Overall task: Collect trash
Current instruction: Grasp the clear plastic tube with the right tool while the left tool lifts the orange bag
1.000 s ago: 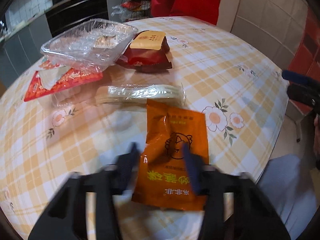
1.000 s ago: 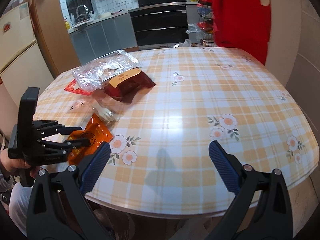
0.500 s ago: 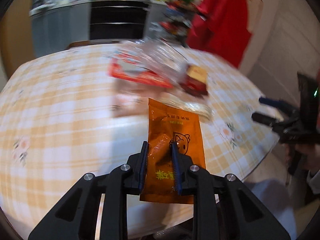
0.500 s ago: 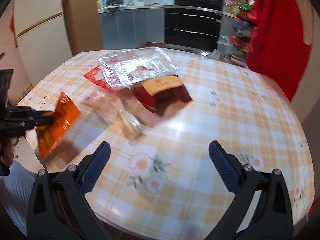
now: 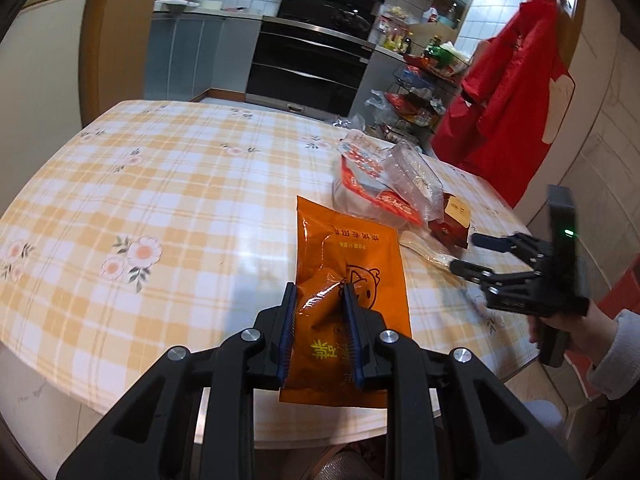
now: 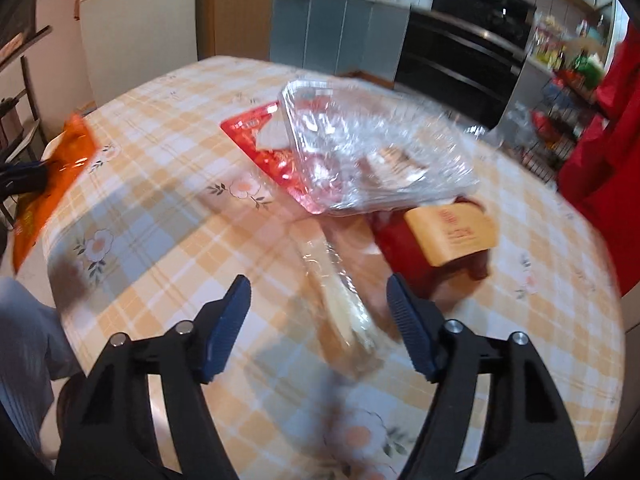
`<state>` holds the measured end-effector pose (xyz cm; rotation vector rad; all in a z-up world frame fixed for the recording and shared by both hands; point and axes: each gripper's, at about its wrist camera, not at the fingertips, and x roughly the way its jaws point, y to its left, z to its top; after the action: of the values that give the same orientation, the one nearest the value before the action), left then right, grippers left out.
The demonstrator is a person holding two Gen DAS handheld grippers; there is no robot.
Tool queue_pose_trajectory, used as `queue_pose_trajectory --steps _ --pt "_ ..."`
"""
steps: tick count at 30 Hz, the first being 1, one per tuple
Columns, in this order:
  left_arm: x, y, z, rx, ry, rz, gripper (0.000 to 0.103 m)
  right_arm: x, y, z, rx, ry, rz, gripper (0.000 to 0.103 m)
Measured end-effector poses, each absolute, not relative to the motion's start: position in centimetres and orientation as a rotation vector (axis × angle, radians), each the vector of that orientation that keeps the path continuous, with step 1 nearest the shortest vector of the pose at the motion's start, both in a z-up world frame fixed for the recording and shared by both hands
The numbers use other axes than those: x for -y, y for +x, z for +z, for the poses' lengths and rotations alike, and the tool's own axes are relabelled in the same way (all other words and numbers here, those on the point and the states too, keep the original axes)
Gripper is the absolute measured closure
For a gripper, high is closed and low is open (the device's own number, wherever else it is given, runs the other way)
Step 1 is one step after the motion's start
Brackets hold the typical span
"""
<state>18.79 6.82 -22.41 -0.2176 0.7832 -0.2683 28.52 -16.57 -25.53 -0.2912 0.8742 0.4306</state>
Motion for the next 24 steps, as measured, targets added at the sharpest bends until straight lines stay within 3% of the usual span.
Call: queue_pose_trajectory --steps 7,10,12,24 --pt "-7.9 17.3 -22.6 -0.778 -0.254 -0.257 0.081 16.4 31.4 -28.5 -0.968 -0.259 0.375 0.044" --pt "-8.2 16.7 -22.4 -0.771 -0.258 -0.251 0.081 16.9 31.7 -29.3 -1.001 -0.218 0.366 0.057" --pt "-8.3 16.5 -22.3 -0.766 -0.258 -0.248 0.081 17.2 31.7 -29.5 -1.01 -0.178 0.371 0.075" --pt "-8.1 14.5 -19.7 -0.712 -0.25 -0.261 0.081 19.3 27.0 -26.8 -0.971 -0.109 0.347 0.078"
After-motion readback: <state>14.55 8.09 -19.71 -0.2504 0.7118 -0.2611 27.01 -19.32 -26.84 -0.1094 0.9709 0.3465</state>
